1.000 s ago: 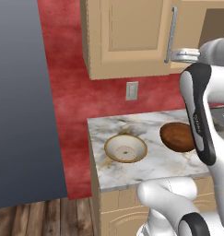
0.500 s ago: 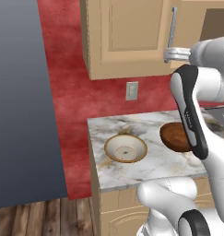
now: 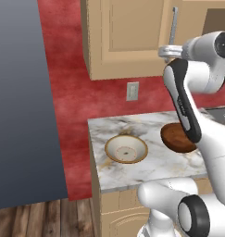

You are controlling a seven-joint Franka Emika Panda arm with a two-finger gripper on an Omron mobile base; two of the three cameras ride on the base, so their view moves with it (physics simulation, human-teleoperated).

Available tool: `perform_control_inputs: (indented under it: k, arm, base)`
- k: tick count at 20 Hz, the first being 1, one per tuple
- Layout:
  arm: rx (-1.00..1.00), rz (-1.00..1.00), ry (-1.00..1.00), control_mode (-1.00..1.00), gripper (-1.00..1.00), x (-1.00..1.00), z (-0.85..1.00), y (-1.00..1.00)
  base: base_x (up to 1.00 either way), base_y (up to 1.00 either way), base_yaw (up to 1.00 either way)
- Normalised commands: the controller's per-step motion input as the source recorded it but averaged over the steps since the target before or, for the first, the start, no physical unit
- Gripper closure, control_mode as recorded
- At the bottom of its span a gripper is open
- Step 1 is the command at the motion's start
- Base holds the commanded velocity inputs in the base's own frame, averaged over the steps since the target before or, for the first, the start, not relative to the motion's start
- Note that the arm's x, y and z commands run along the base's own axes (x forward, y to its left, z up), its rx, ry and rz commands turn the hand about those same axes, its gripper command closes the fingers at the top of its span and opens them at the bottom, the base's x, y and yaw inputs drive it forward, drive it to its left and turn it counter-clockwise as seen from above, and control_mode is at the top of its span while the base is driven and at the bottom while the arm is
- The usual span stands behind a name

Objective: Open the cabinet. Pick the bowls from the counter and place them in the cabinet. Then close the cabinet.

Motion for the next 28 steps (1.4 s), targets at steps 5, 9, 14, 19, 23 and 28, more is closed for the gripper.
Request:
perform_control_inputs:
  k: [5, 9, 14, 19, 23, 28]
  arm:
    - [0.0, 0.0, 0.01, -1.0, -1.0, 0.48, 0.0, -0.11]
    - [0.0, 0.0, 0.0, -1.0, -1.0, 0.44, 0.0, -0.09]
    - [0.0, 0.0, 0.0, -1.0, -1.0, 0.36, 0.0, -0.01]
    - [0.0, 0.01, 0.0, -1.0, -1.0, 0.31, 0.0, 0.0]
    - [0.0, 0.02, 0.0, -1.0, -1.0, 0.26, -0.03, -0.01]
    - [0.01, 0.03, 0.0, -1.0, -1.0, 0.23, -0.02, 0.0]
  base:
    - [0.0, 0.0, 0.0]
    - [0.0, 0.0, 0.0]
    - [0.0, 0.0, 0.0]
    - [0.0, 0.0, 0.0]
    - [0.0, 0.0, 0.0]
    - [0.0, 0.0, 0.0]
